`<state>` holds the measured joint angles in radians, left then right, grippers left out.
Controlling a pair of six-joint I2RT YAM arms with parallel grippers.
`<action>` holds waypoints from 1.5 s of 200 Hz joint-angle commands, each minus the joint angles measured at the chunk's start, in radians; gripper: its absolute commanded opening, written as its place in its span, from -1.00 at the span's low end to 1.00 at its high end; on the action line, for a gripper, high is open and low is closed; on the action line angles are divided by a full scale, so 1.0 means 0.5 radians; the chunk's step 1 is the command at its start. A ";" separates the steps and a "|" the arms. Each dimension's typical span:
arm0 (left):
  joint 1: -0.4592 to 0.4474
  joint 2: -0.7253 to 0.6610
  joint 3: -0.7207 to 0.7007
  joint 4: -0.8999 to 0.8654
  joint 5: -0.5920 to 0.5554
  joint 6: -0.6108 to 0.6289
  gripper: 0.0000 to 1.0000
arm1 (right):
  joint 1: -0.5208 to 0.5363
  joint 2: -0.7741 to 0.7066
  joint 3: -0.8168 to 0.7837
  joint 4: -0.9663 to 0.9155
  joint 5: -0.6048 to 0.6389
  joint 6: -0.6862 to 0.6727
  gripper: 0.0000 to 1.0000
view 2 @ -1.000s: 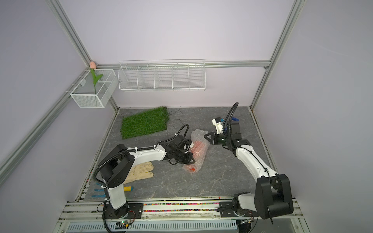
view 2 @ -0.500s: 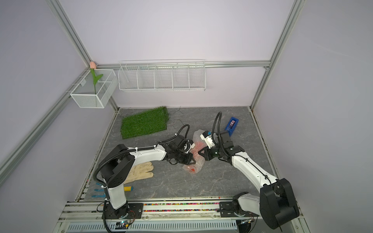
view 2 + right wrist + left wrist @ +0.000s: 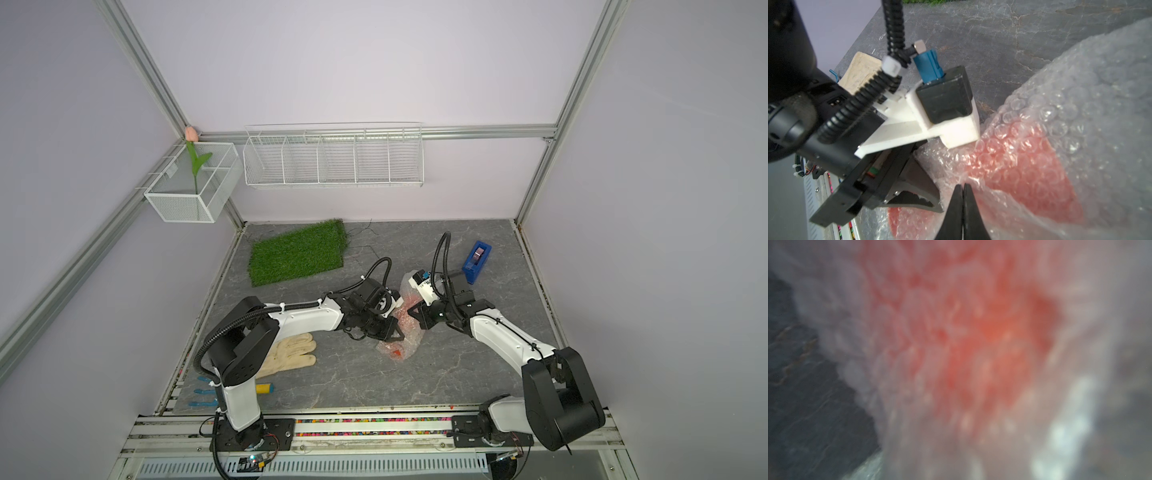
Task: Wrap wine glasses in bubble wrap
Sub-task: Stick the tape on the bubble wrap.
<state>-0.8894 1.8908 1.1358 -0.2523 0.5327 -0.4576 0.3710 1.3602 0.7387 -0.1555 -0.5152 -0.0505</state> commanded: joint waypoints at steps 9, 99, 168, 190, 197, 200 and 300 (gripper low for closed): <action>-0.007 0.064 -0.038 -0.083 0.056 0.070 -1.00 | 0.013 0.131 0.078 0.065 0.003 -0.084 -0.86; 0.012 -0.002 -0.084 -0.051 0.165 0.059 -1.00 | 0.042 0.153 0.086 0.020 0.113 -0.028 -0.59; 0.015 0.007 -0.087 -0.062 0.171 0.058 -1.00 | 0.077 0.038 0.118 -0.091 0.247 -0.247 -0.18; 0.015 0.014 -0.087 -0.064 0.174 0.059 -1.00 | 0.071 0.009 0.141 -0.097 0.262 -0.320 -0.01; 0.015 0.021 -0.085 -0.064 0.174 0.059 -1.00 | 0.059 0.008 0.151 -0.092 0.245 -0.330 0.05; 0.016 0.020 -0.084 -0.063 0.175 0.059 -1.00 | 0.054 0.007 0.152 -0.086 0.227 -0.333 0.06; 0.016 0.064 -0.066 -0.057 0.159 0.050 -1.00 | -0.077 -0.333 0.200 -0.150 -0.130 0.212 -0.06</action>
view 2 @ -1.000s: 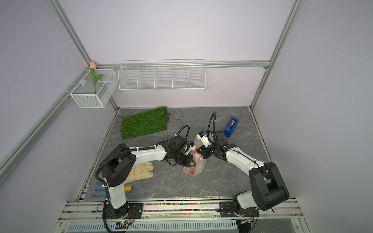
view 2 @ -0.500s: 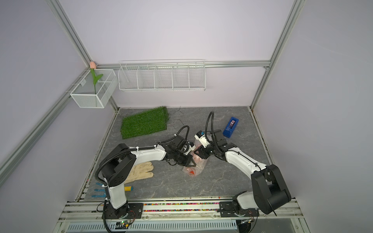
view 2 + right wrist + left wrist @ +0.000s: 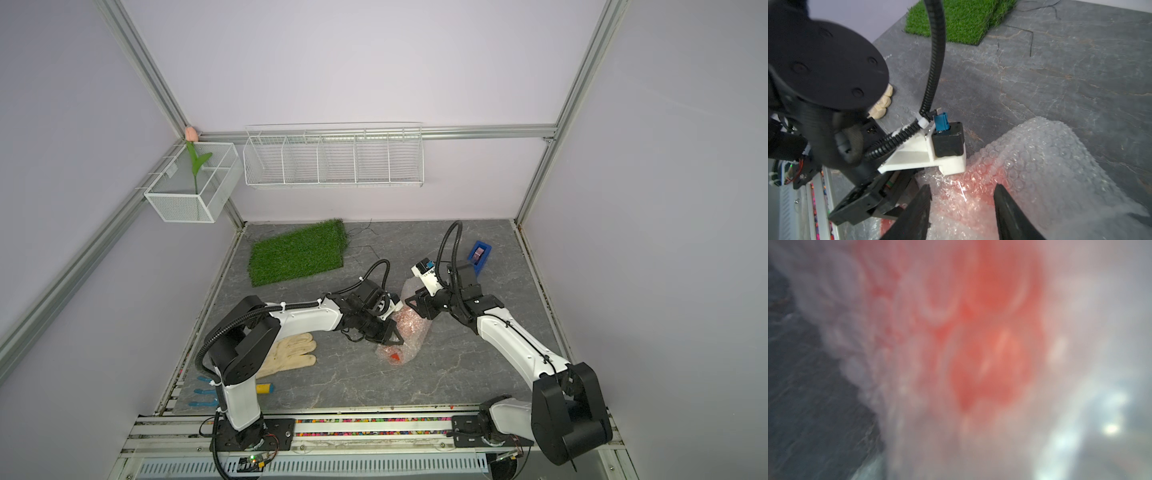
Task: Wrap wine glasses in bubble wrap
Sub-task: Stick the tape on the bubble wrap.
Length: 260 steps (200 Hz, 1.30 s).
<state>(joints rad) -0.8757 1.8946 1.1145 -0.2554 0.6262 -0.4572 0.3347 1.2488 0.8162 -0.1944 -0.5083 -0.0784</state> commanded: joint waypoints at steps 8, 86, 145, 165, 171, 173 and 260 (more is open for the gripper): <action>-0.013 0.057 -0.026 -0.051 -0.034 0.048 -1.00 | -0.001 -0.148 0.009 -0.055 -0.187 0.339 -0.10; -0.012 0.051 -0.037 -0.038 -0.021 0.037 -1.00 | 0.110 -0.103 -0.412 0.220 -0.078 0.695 -0.33; -0.013 0.027 -0.048 -0.041 -0.037 0.028 -1.00 | 0.069 0.083 -0.428 0.310 0.033 0.673 -0.34; -0.012 0.027 -0.050 -0.041 -0.041 0.028 -1.00 | 0.062 0.057 -0.368 0.259 -0.067 0.674 -0.34; -0.013 0.028 -0.051 -0.041 -0.041 0.028 -1.00 | 0.062 0.028 -0.354 0.242 -0.082 0.683 -0.34; -0.013 0.027 -0.052 -0.040 -0.041 0.028 -1.00 | 0.063 0.014 -0.347 0.232 -0.084 0.684 -0.34; -0.011 0.036 -0.039 -0.038 -0.042 0.021 -1.00 | 0.068 0.134 -0.121 0.311 -0.160 0.867 -0.28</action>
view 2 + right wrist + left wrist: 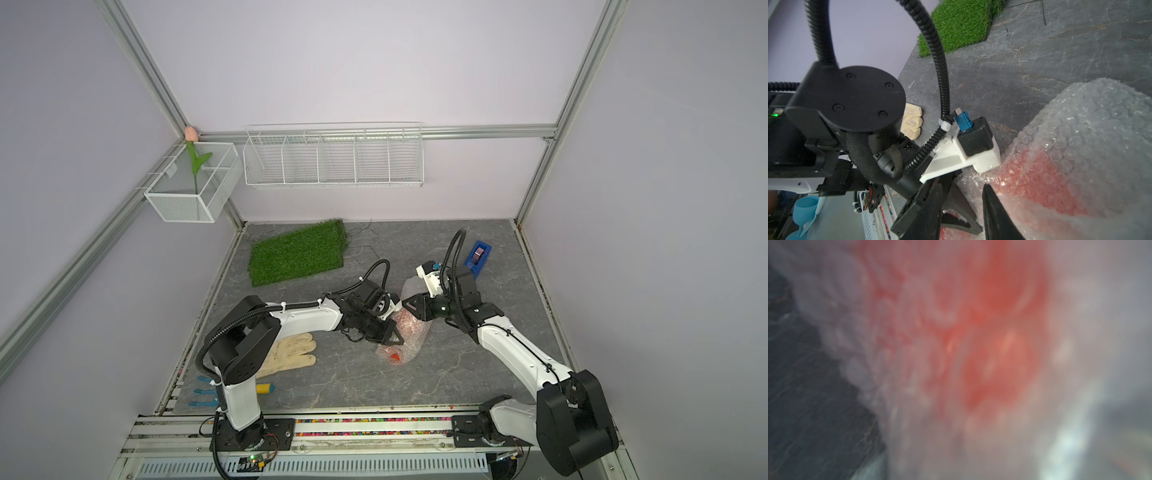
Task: Wrap wine glasses in bubble wrap
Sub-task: Stick the tape on the bubble wrap.
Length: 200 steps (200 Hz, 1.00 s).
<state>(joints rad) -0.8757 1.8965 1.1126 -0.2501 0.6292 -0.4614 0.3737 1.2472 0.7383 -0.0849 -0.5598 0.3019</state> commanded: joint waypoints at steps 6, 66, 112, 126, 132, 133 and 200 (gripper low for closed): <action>-0.012 0.030 -0.035 -0.049 -0.044 0.030 -1.00 | -0.006 0.167 0.036 0.128 -0.071 0.129 -0.28; -0.013 0.035 -0.032 -0.059 -0.046 0.033 -1.00 | 0.010 0.467 0.096 0.187 0.080 0.228 -0.28; -0.012 0.031 -0.033 -0.068 -0.053 0.033 -1.00 | 0.046 0.497 0.158 -0.043 0.334 0.152 -0.29; -0.012 0.031 -0.035 -0.068 -0.054 0.033 -1.00 | 0.048 0.461 0.157 -0.057 0.302 0.148 -0.29; -0.013 0.029 -0.035 -0.068 -0.055 0.033 -1.00 | 0.048 0.441 0.160 -0.055 0.281 0.151 -0.28; -0.013 0.026 -0.035 -0.069 -0.057 0.033 -1.00 | 0.048 0.435 0.161 -0.056 0.277 0.151 -0.28; 0.011 -0.092 0.175 -0.293 -0.260 0.077 0.24 | -0.068 -0.025 0.268 -0.330 0.244 0.121 -0.20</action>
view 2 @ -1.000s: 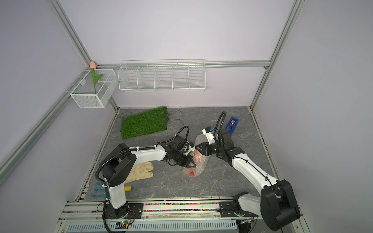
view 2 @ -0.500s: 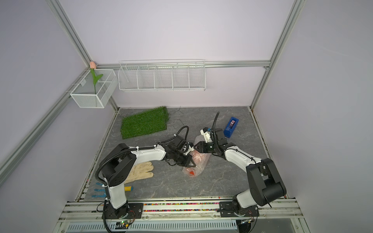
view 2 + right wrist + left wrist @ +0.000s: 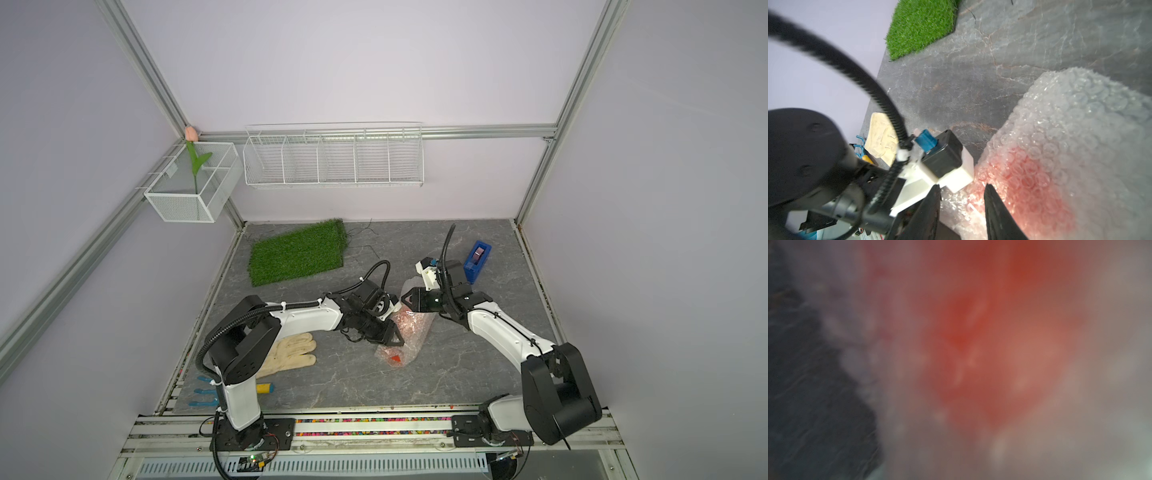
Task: Wrap wine glasses in bubble wrap
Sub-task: Stick the tape on the bubble wrap, then pick up the bubble wrap from the center of the board.
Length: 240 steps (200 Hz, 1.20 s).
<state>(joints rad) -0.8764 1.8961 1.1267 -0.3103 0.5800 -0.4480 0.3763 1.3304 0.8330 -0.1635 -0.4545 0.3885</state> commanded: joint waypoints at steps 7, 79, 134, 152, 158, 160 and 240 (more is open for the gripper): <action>0.024 -0.101 0.195 -0.217 -0.193 0.060 0.36 | -0.105 -0.246 0.078 -0.228 0.046 -0.059 -0.20; 0.050 -0.005 0.689 -0.597 -0.415 0.223 0.99 | -0.440 -0.604 -0.267 -0.508 0.209 -0.019 -0.18; -0.031 0.234 0.996 -0.858 -0.479 0.303 0.99 | -0.498 -0.489 -0.502 -0.294 0.125 0.153 -0.25; -0.068 0.300 1.050 -0.899 -0.508 0.304 0.99 | -0.498 -0.387 -0.523 -0.186 0.079 0.188 -0.27; -0.079 0.317 1.063 -0.912 -0.527 0.296 0.99 | -0.497 -0.351 -0.524 -0.154 0.071 0.202 -0.29; -0.083 0.322 1.065 -0.913 -0.528 0.297 0.99 | -0.498 -0.338 -0.524 -0.139 0.065 0.206 -0.29; -0.121 0.460 1.112 -0.851 -0.592 0.232 0.99 | -0.356 0.011 -0.439 0.143 -0.004 0.301 -0.35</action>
<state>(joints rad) -0.9363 2.0933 1.6459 -0.7326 0.3286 -0.3218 0.1844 1.3197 0.5873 -0.1493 -0.4358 0.5144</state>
